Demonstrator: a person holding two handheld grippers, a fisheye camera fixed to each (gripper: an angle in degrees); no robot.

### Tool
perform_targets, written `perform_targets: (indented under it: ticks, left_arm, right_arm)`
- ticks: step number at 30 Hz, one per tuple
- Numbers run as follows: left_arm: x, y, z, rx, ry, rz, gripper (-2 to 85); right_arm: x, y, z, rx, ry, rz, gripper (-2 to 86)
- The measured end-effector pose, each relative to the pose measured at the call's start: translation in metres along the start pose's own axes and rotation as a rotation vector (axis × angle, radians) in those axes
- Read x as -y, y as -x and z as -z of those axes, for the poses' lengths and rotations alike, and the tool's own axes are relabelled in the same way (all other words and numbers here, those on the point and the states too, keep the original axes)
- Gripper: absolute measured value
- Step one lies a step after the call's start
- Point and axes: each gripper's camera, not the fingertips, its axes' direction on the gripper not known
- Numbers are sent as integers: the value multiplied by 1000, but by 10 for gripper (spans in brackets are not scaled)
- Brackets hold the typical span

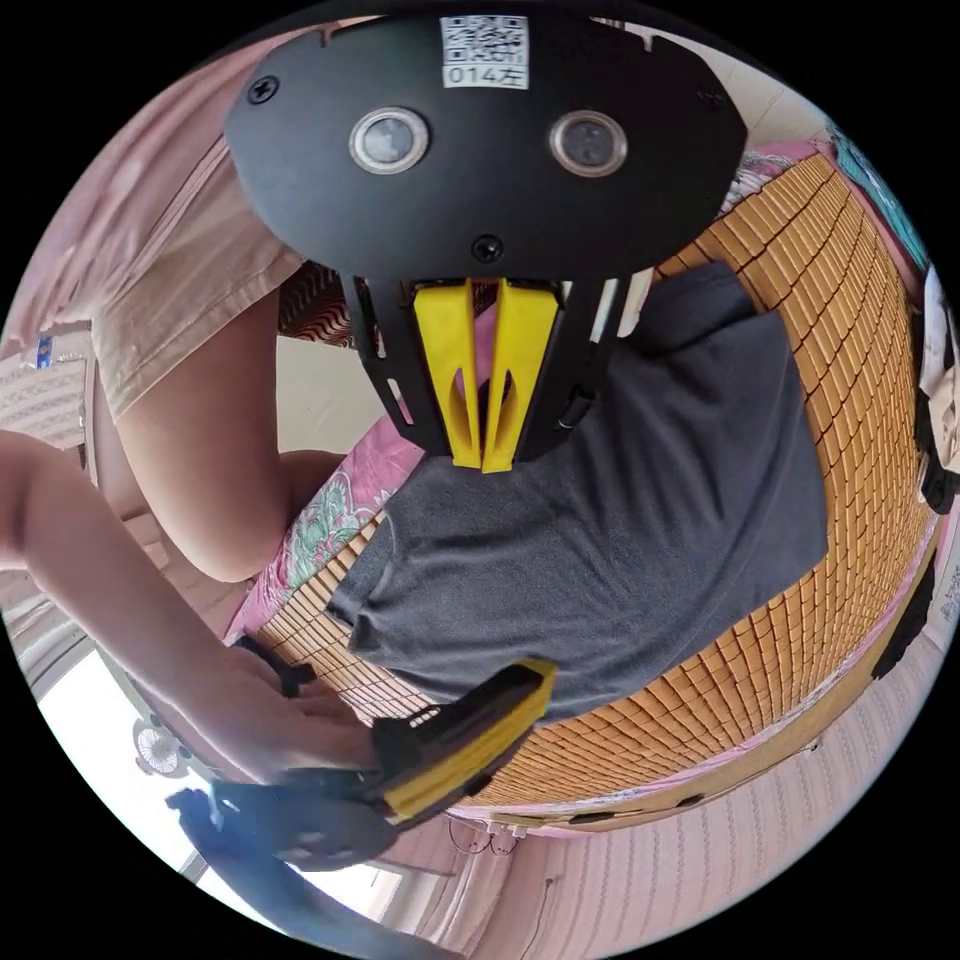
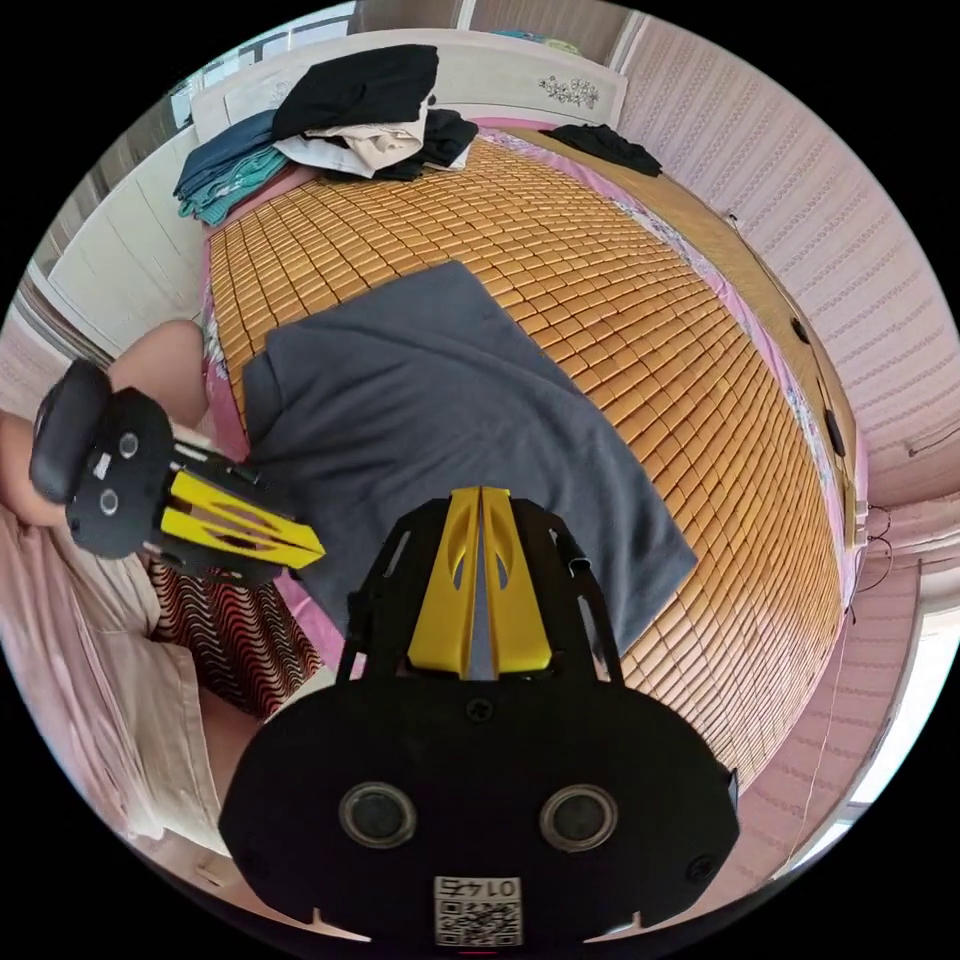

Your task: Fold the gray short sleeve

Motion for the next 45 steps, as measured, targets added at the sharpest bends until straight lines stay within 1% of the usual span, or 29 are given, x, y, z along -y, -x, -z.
perform_targets:
  ticks: [5, 6, 8, 9, 10, 13, 15, 17, 19, 21, 22, 23, 24, 25, 27, 28, 29, 30, 32, 36, 37, 40, 43, 45]
  left_arm:
    - [2, -8, 0, -17, 12, -15, -10]
    - [2, -9, 0, -35, 14, -15, -10]
    - [1, -10, -1, -55, 13, -21, -10]
    - [0, -10, -1, -66, 13, -23, -10]
    - [1, -11, -1, -75, 13, -22, -10]
    - [2, -14, 0, -87, 16, -19, -10]
    - [1, -19, 1, -80, 13, -25, -9]
    - [-1, -23, 2, -72, 7, -25, -8]
    - [-5, -33, 10, -87, -14, -40, -5]
    - [-9, -44, 19, -115, -45, -77, 4]
    - [-10, -54, 25, -121, -68, -111, 15]
    - [-10, -59, 27, -118, -82, -129, 21]
    - [-9, -70, 31, -110, -112, -164, 38]
    - [-4, -82, 33, -102, -138, -194, 52]
    - [7, -98, 33, -94, -165, -233, 73]
    - [18, -109, 30, -103, -169, -263, 90]
    - [24, -114, 28, -110, -165, -273, 97]
    - [38, -124, 24, -122, -158, -293, 113]
    - [58, -139, 20, -122, -174, -326, 120]
    - [102, -167, 0, -124, -191, -382, 166]
    - [114, -172, -8, -119, -174, -382, 178]
    - [135, -185, -30, -100, -119, -390, 203]
    - [143, -195, -46, -131, -46, -377, 214]
    - [141, -202, -42, -106, -68, -362, 192]
  right_arm:
    - [60, -26, -40, -59, 82, -40, -10]
    - [69, -30, -58, -68, 158, -34, -10]
    - [79, -34, -64, -55, 181, -3, -10]
    - [88, -35, -65, -49, 246, 37, -10]
    - [92, -35, -65, -53, 271, 54, -10]
    - [102, -48, -53, -86, 203, 32, -10]
    - [102, -61, -85, -65, 309, 7, -10]
    - [94, -69, -85, -46, 248, -38, -9]
    - [75, -79, -76, 27, 194, -101, -9]
    - [15, -95, -46, 81, 23, -247, -7]
    - [-5, -99, -39, 93, -14, -287, -6]
    - [-50, -104, -27, 110, -68, -362, -3]
    - [-97, -107, -22, 112, -85, -431, 3]
    - [-120, -107, -21, 107, -80, -462, 7]
    - [-204, -104, -26, 97, -26, -580, 50]
    - [-222, -102, -29, 105, -9, -610, 70]
    - [-255, -100, -36, 140, 16, -668, 109]
    - [-280, -96, -44, 191, 28, -695, 118]
    - [-305, -89, -55, 236, 32, -717, 112]
    - [-328, -88, -86, 266, 69, -720, 40]
    - [-330, -90, -90, 274, 70, -726, 37]
    - [-349, -98, -99, 352, 11, -755, 23]
    - [-377, -102, -92, 419, -105, -785, 15]
    - [-401, -102, -87, 567, -238, -790, 12]
